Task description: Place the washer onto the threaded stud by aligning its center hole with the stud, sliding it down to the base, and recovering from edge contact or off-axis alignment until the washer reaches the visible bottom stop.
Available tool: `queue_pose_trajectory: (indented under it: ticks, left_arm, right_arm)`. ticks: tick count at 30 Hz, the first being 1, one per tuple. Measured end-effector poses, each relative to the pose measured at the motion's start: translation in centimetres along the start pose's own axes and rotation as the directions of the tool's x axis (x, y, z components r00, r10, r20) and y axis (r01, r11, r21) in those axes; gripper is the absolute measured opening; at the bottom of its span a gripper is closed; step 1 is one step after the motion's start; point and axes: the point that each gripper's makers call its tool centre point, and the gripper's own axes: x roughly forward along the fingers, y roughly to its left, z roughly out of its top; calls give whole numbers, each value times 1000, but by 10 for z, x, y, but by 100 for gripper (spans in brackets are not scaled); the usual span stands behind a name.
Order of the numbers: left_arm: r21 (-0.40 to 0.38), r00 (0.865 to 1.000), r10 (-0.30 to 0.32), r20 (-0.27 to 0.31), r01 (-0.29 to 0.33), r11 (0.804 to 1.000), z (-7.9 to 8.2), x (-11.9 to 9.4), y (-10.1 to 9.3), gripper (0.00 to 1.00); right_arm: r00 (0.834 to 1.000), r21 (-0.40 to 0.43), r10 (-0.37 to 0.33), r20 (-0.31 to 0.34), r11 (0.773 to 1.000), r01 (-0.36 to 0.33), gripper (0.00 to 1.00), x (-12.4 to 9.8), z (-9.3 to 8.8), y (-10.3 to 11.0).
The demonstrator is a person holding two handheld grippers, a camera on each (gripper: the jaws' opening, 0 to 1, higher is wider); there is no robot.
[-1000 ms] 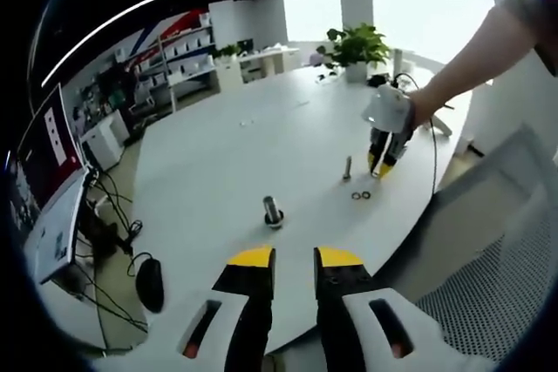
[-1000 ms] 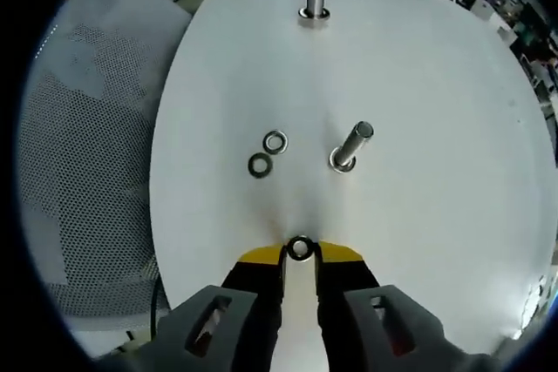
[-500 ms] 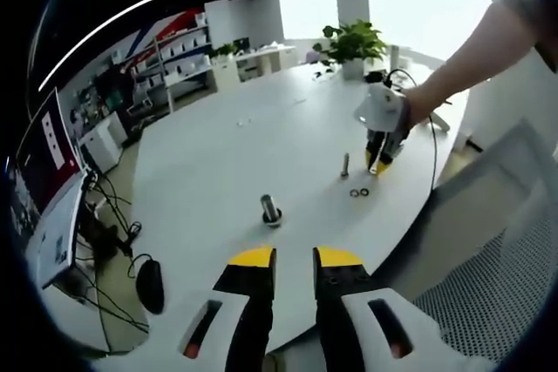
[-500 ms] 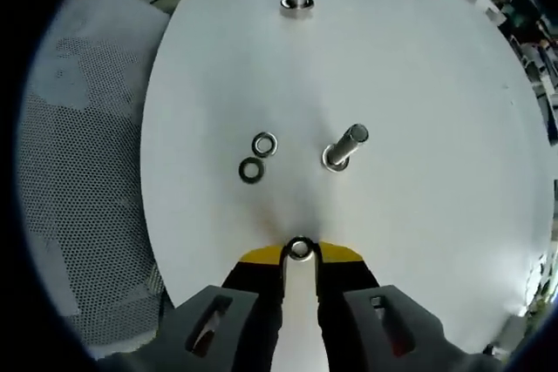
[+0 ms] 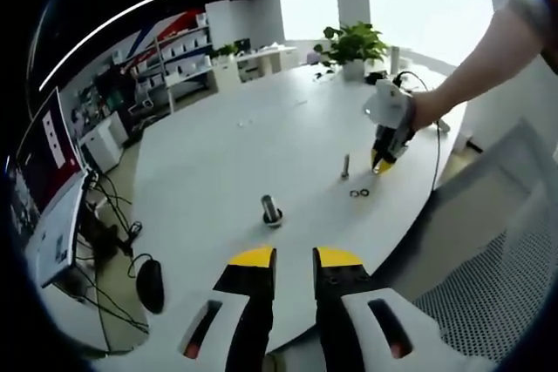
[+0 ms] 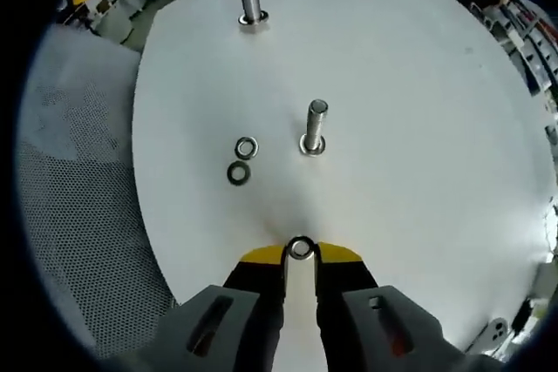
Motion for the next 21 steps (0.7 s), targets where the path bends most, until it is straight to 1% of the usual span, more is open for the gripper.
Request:
queue_pose_trajectory:
  ticks: [3,7,11,15,19,21]
  left_arm:
    - [-13,1000,2,12,-2,1000,1,-1,1,14]
    - [-15,1000,0,15,0,1000,2,-1,1,14]
    - [-16,1000,9,24,-9,1000,4,-3,3,14]
    - [-17,999,19,38,-19,1000,6,-3,5,15]
    - [-6,999,16,31,-16,1000,5,-3,4,15]
    - [-9,999,16,32,-16,1000,6,-2,5,15]
  right_arm:
    - [1000,-16,-6,18,1000,6,14,-7,5,-3]
    - [999,-38,-6,38,999,7,14,-16,15,-5]
    - [995,-34,-13,95,999,16,14,-25,32,-7]
    - [991,-53,-26,133,998,33,14,-33,45,-9]
    - [986,-42,-18,166,999,25,14,-39,57,-10]
    - [983,-47,-22,182,998,31,14,-41,63,-11]
